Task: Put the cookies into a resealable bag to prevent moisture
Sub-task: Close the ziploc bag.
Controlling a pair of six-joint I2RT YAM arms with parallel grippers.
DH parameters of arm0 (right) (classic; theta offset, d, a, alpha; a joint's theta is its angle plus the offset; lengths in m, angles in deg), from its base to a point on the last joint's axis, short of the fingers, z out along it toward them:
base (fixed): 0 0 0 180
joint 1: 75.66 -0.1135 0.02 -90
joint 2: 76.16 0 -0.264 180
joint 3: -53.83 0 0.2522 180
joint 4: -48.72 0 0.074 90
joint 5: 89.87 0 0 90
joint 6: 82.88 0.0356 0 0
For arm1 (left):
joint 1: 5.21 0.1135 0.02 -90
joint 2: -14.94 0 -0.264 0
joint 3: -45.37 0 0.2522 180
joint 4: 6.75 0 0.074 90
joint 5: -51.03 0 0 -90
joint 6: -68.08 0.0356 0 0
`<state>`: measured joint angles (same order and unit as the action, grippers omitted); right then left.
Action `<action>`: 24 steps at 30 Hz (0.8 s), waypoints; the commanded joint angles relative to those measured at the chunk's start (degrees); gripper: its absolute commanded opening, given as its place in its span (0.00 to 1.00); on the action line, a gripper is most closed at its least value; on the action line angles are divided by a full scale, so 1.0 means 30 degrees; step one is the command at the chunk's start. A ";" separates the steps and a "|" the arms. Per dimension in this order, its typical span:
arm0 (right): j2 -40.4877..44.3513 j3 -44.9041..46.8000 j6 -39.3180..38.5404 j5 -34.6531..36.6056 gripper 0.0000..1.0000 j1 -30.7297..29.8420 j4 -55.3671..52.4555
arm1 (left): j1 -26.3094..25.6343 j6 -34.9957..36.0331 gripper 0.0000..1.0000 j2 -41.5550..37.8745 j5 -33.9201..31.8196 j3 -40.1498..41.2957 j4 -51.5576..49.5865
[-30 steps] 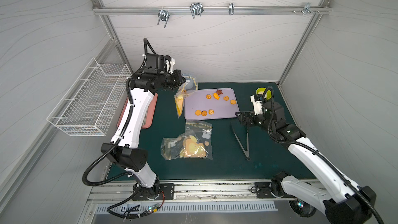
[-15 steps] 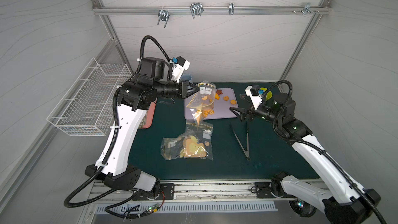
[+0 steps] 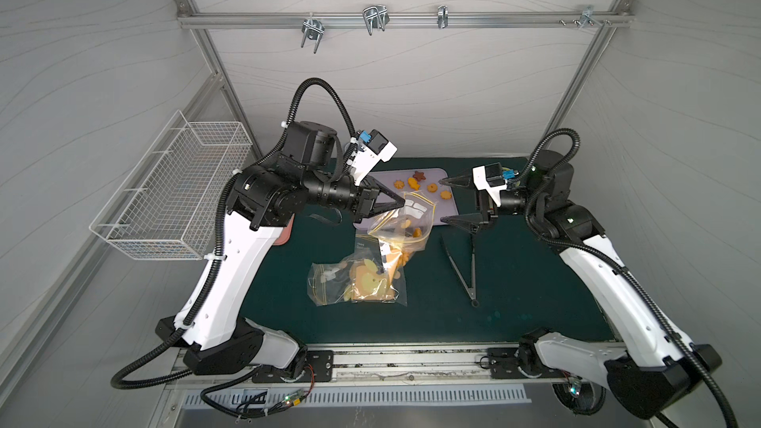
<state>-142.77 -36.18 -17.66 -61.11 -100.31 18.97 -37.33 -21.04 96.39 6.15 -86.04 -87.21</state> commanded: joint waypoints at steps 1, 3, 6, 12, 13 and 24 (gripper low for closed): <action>-0.0463 -0.0976 -0.1903 -0.3024 0.84 0.0129 -0.1694 | -0.0236 0.1198 0.00 -0.0343 0.0742 -0.0829 0.0003; -0.0654 -0.1284 -0.1709 -0.3732 0.82 0.0078 -0.1463 | -0.0294 0.1293 0.00 -0.0337 0.0851 -0.0859 -0.0078; -0.1065 -0.1871 -0.1743 -0.4307 0.80 -0.0223 -0.1663 | -0.0472 0.1371 0.00 -0.0265 0.0991 -0.0984 -0.0151; -0.1663 -0.2308 -0.2175 -0.4043 0.77 -0.1365 -0.2074 | -0.0806 0.1586 0.00 -0.0109 0.0927 -0.1243 -0.0392; -0.1747 -0.2371 -0.2299 -0.3983 0.76 -0.1527 -0.2159 | -0.0832 0.1595 0.00 -0.0081 0.0916 -0.1246 -0.0386; -0.1989 -0.2587 -0.2523 -0.3796 0.61 -0.2039 -0.2346 | -0.0954 0.1706 0.00 -0.0197 0.0846 -0.1218 -0.0473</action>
<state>-148.78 -42.50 -22.60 -70.88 -106.06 13.33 -39.84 -17.91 96.39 7.31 -87.61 -89.55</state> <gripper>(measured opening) 0.614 0.057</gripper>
